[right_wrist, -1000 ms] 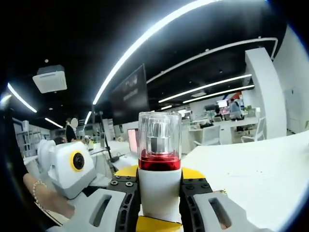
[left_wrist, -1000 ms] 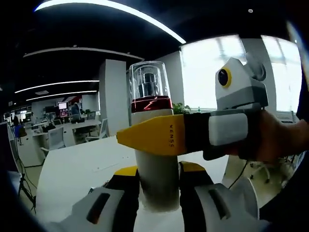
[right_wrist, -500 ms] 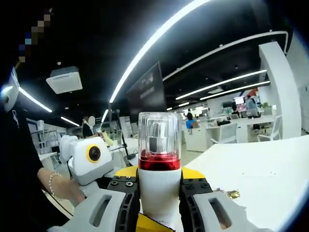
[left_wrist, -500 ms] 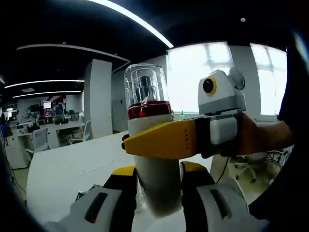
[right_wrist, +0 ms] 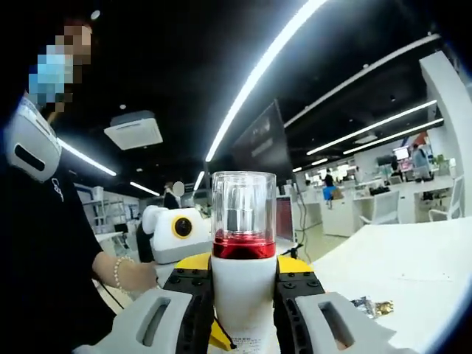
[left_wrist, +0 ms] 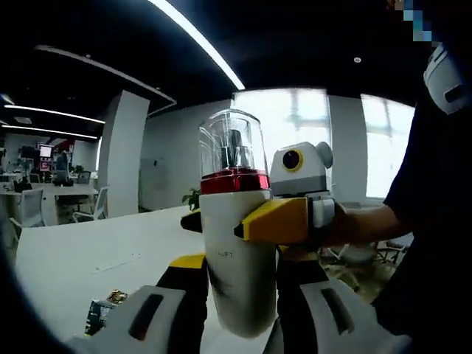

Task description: Arrange the skincare products in the storage area until every visible bottle or jar stands upright without overlapping.

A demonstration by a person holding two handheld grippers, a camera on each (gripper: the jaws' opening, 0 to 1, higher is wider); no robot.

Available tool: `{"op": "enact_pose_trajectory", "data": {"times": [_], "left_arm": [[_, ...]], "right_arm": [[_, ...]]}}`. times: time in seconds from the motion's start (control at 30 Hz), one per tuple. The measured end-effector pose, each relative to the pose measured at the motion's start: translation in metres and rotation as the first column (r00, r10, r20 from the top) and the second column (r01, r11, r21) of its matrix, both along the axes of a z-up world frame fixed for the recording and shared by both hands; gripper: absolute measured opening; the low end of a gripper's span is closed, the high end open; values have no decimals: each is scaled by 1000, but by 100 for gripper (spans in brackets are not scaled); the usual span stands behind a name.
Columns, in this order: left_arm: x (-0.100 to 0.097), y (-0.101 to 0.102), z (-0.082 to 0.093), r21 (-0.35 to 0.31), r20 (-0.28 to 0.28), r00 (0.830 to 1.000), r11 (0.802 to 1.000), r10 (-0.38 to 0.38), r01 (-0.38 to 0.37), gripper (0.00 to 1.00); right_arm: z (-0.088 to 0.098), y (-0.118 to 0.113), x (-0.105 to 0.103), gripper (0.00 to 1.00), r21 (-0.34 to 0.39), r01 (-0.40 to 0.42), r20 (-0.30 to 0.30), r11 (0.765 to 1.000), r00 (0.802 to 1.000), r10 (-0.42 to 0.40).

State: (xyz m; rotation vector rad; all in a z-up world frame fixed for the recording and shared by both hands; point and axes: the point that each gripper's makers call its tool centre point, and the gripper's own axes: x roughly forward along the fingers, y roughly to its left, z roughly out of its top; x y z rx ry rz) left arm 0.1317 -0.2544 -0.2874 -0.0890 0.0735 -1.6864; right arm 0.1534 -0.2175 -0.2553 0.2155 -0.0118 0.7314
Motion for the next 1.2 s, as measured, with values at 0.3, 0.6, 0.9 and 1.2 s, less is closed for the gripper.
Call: {"op": "enact_pose_trajectory", "data": {"times": [0.3,0.6,0.9,1.2], "left_arm": [[-16,2,0,5,-17,995,995,-98,98,33],[-28,3,-3,5,-45,988,988,-151,151,32],[-37,0,5,-7,-44,982,983,-185,185,31],[-34,-4,6,-2,-75,984,987,-159,159,28]], "right_arm": [[6,13,-14,20,15,-116,27,993,993,115],[23,9,-24,20,113,-201,71,973,978,194],[26,13,-30,20,117,-262,88,958,963,253],[29,9,-30,20,133,-268,100,954,961,257]]}}
